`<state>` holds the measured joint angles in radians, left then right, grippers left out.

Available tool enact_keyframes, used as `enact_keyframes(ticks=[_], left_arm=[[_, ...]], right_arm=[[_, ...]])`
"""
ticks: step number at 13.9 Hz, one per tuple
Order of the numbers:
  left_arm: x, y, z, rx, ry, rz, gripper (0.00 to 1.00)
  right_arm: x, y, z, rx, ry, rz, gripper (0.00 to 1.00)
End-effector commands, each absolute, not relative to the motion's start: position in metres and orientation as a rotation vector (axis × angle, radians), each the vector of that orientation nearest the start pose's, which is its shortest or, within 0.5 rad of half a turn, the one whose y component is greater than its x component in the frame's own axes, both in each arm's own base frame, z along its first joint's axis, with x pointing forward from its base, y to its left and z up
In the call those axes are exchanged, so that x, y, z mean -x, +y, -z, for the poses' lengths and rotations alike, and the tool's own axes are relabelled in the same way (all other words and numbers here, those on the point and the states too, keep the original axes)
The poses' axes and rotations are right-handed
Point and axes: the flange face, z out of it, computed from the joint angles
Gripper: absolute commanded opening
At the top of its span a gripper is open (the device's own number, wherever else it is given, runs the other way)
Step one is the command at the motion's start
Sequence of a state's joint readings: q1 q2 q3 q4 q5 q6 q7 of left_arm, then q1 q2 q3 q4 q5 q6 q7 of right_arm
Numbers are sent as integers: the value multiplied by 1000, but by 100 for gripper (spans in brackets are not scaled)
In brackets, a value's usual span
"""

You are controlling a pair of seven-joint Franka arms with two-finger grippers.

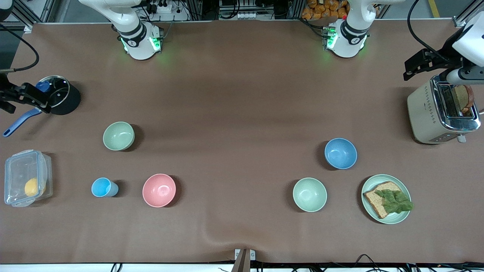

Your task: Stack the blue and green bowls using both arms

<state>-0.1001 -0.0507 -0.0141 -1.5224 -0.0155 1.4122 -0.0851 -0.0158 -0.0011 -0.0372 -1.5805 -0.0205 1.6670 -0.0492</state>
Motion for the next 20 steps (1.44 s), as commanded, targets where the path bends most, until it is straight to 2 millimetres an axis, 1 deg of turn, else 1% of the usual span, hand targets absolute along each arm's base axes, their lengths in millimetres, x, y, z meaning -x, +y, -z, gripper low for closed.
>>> enact_keyframes(ticks=[1,3,4,5,6,7,8,9,10,11,12,13,15,16,18,20], left_arm=[[-517,-58,-666,3150,33,-94,100],[-518,-57,-666,3144,34,-93,100],[-519,-61,-663,3140,28,-99,100],[-522,-63,-658,3133,53,-115,100],[-524,-65,-656,3131,36,-115,100],[-527,-65,-652,3125,30,-123,100],[-530,-65,-645,3125,28,-142,100],[-532,-68,-641,3123,35,-152,100],[-539,-73,-626,3118,45,-189,100],[-548,-76,-611,3119,51,-226,100],[-556,-71,-602,3128,32,-229,100],[-562,-69,-591,3139,28,-246,100],[-590,-82,-545,3160,38,-270,100],[-599,-84,-528,3156,39,-279,100],[-614,-80,-493,3154,20,-298,100],[-628,-83,-457,3160,6,-270,100]], right_arm=[[-564,-31,-630,3165,8,127,100],[-564,-29,-630,3163,4,122,100],[-564,-25,-629,3164,1,113,100],[-569,-25,-617,3165,1,74,100],[-570,-25,-610,3165,-4,33,100],[-571,-26,-599,3165,-9,-35,100],[-571,-26,-581,3160,-8,-146,100],[-571,-32,-556,3147,18,-240,100],[-572,-35,-534,3124,24,-264,100],[-571,-49,-496,3111,66,-305,100],[-566,-57,-460,3104,79,-326,100],[-559,-61,-428,3092,38,-322,100],[-549,-75,-370,3058,-19,-339,100],[-547,-80,-346,3032,-16,-350,100],[-541,-81,-302,3010,1,-328,100],[-533,-82,-269,3031,10,-275,100]])
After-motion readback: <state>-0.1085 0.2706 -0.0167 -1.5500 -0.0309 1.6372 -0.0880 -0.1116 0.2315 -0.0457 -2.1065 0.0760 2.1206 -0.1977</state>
